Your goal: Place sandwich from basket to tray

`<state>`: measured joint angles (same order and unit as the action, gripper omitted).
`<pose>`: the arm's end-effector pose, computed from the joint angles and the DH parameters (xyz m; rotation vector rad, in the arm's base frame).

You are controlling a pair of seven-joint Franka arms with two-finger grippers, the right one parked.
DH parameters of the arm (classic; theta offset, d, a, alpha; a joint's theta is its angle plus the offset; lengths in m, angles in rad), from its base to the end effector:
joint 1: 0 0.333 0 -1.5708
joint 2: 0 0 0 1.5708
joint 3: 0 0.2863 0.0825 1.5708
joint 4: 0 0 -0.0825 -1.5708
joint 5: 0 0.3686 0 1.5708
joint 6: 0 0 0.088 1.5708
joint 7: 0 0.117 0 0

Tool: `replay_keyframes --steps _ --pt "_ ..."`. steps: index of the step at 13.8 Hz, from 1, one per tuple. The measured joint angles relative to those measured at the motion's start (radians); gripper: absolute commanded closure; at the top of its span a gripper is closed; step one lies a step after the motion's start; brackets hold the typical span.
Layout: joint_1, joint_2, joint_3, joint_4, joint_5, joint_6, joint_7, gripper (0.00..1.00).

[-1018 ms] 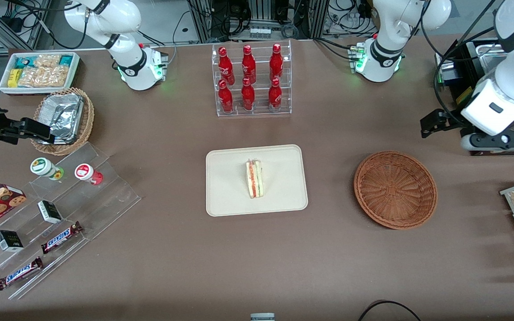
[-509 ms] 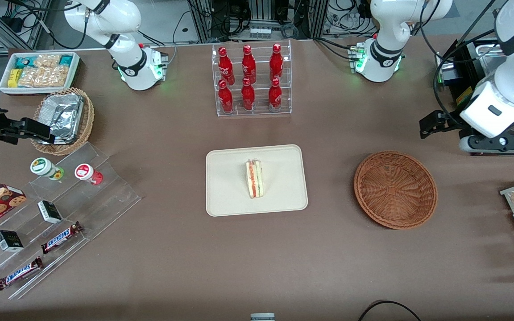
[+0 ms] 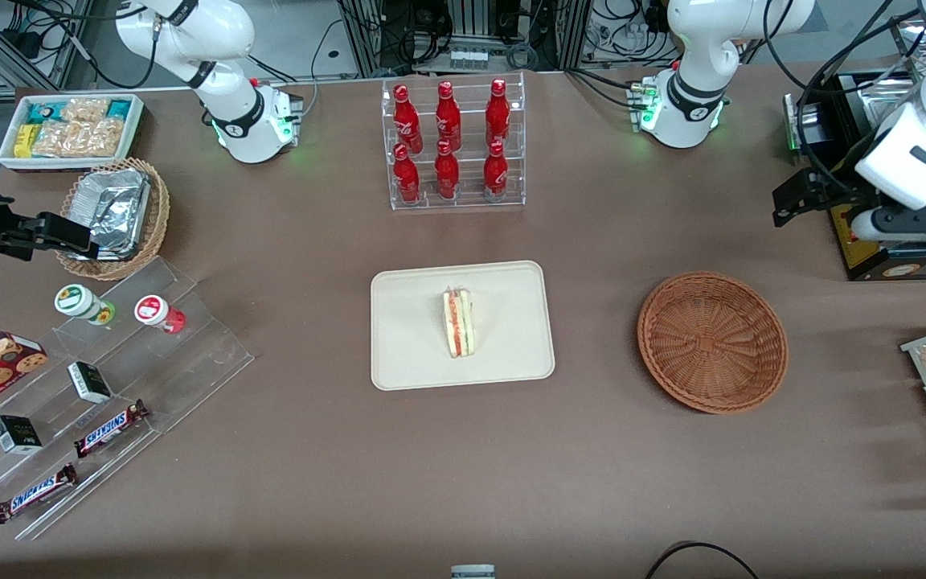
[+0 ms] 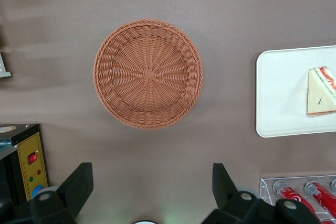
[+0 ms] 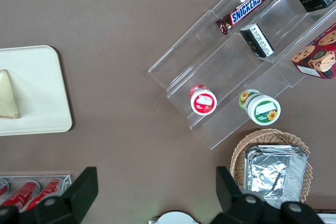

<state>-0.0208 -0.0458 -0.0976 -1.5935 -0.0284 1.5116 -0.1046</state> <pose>0.5155 -0.0659 0.5936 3.1212 -0.0231 -0.0605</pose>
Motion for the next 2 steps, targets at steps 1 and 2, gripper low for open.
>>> replay_keyframes --steps 1,2 --pt "0.0 -0.002 0.006 0.0 0.001 -0.002 0.0 0.0" --pt "0.001 -0.002 0.016 0.001 0.001 -0.009 0.0 0.0"
